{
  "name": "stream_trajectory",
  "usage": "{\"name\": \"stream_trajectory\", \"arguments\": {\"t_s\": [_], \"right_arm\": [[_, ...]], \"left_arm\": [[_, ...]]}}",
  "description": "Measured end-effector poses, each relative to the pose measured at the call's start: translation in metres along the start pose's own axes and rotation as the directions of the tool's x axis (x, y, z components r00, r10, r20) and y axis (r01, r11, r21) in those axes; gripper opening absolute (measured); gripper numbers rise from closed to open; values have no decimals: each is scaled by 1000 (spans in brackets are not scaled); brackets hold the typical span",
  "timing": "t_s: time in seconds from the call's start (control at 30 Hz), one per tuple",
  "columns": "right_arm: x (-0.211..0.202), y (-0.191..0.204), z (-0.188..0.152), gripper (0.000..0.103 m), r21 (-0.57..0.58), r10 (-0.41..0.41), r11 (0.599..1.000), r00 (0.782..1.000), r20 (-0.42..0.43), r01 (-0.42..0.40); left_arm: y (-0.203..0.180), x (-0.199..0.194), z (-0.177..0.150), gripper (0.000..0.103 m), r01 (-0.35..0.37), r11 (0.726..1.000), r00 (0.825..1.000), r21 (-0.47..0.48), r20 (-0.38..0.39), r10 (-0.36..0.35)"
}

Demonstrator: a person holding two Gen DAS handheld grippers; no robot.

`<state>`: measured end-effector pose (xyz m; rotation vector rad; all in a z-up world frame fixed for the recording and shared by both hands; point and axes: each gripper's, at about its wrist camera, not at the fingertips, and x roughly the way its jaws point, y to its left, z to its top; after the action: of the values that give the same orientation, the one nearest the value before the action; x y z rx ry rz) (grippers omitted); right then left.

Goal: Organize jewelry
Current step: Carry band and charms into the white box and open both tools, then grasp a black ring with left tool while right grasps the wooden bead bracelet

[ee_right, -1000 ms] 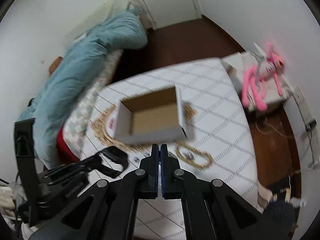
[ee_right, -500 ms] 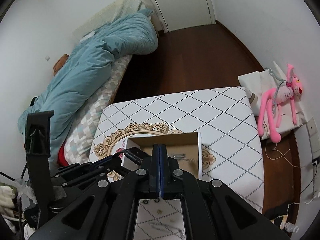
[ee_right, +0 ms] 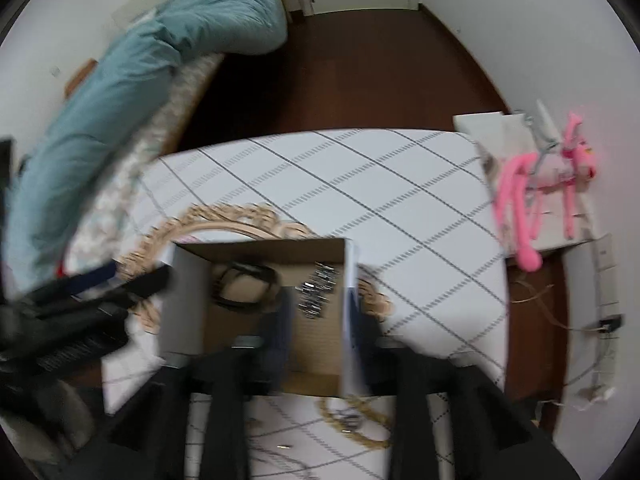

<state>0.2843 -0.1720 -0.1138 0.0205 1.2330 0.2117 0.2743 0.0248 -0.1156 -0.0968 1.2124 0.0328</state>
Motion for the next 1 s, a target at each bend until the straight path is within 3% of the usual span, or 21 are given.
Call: {"name": "stream_trajectory", "arguments": {"t_s": [0.03, 0.07, 0.13, 0.53, 0.77, 1.0], "right_arm": [[4, 0, -4, 94, -13, -41, 999, 999, -8, 41], [7, 1, -8, 96, -26, -81, 996, 997, -8, 81], [13, 1, -15, 96, -41, -125, 991, 992, -14, 125], [9, 11, -34, 100, -48, -165, 985, 986, 27, 166], [-33, 18, -45, 101, -41, -165, 985, 979, 117, 170], [-83, 19, -63, 101, -10, -114, 993, 973, 202, 118]], "left_arm": [[2, 0, -4, 95, -25, 1000, 1000, 3, 19, 25], [2, 1, -8, 100, -44, 999, 998, 9, 39, 44], [3, 3, -13, 103, -71, 997, 996, 22, 51, 70], [9, 0, -38, 103, -99, 995, 993, -4, 69, 99], [14, -33, -48, 103, -89, 996, 989, -31, 114, 92], [19, -78, -65, 103, -61, 997, 980, -48, 186, 69]]}}
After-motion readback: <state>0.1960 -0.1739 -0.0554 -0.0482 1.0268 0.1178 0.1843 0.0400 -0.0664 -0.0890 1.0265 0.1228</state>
